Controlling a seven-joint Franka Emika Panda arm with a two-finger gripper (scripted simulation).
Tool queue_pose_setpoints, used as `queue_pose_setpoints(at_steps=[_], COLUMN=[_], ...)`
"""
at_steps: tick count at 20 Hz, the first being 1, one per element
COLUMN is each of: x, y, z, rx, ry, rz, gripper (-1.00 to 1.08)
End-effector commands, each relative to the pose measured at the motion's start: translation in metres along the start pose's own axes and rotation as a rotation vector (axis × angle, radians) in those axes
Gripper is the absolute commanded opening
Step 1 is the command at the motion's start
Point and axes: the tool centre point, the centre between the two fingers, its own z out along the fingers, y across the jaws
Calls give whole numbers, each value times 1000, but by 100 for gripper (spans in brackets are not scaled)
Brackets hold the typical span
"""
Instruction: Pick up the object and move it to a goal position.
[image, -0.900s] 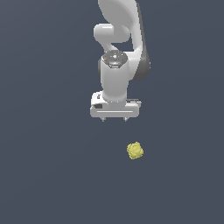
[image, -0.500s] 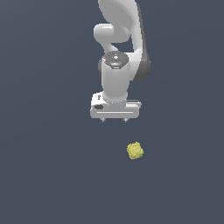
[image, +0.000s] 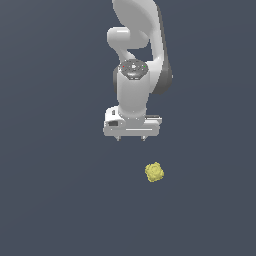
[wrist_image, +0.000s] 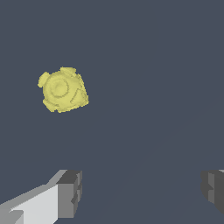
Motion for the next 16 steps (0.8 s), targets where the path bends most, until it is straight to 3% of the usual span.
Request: queue_pose_setpoints(at_steps=[1, 16], x=[4, 56], y=[-3, -58], z=[2, 43], rx=[0, 1], ry=[-1, -17], rz=[-11, -182], gripper=[100, 100])
